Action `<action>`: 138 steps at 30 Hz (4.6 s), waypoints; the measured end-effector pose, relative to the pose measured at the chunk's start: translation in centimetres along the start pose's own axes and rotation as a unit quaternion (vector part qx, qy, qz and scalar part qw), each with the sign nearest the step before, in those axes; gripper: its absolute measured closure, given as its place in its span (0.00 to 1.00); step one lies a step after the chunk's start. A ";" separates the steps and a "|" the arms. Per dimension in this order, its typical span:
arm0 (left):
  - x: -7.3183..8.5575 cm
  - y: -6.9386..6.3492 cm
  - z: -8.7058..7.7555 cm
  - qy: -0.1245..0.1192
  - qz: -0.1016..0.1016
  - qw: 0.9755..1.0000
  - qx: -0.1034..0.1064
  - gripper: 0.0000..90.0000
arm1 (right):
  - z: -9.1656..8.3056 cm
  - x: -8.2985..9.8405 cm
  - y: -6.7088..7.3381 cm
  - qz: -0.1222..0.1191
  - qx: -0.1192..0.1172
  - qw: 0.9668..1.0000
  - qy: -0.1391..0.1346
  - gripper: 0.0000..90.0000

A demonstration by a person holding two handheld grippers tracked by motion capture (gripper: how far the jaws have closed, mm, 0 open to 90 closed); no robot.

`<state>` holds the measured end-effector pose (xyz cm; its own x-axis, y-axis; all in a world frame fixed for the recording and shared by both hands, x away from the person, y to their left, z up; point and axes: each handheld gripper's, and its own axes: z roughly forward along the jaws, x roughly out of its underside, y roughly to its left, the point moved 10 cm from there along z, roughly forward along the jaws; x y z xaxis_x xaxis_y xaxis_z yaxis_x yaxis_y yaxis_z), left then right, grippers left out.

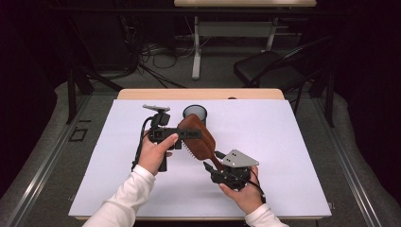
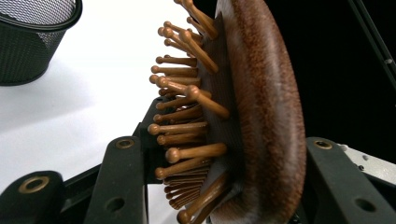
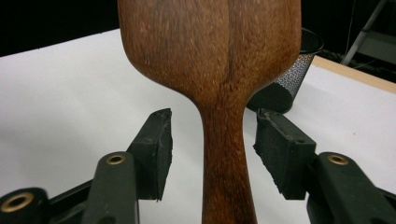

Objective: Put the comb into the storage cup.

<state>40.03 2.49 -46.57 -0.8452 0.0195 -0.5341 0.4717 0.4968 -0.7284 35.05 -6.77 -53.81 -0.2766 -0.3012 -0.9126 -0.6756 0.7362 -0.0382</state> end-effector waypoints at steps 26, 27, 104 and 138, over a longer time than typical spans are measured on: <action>-0.9 1.2 -0.8 -0.018 -0.007 1.000 -0.010 0.59 | -0.4 0.0 -1.6 0.025 0.010 0.999 0.021 0.36; -1.0 1.2 -0.8 -0.018 -0.008 1.000 -0.011 0.59 | -0.3 -0.1 -1.6 0.027 0.006 0.999 0.019 0.36; -5.1 5.1 -4.7 -0.117 -0.014 0.991 -0.067 0.58 | -1.6 -1.2 -3.3 0.048 -0.013 0.999 -0.006 0.00; -7.6 4.6 -6.0 -0.142 -0.009 0.986 -0.088 0.58 | -1.6 -0.9 -3.5 0.053 -0.011 0.999 -0.002 0.00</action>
<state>47.18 9.80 -43.29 -0.7368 -0.2232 -0.6382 0.3848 0.6378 -0.6672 36.60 -10.07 -52.17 -0.3445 -0.2209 -0.9124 -0.6583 0.7498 0.0670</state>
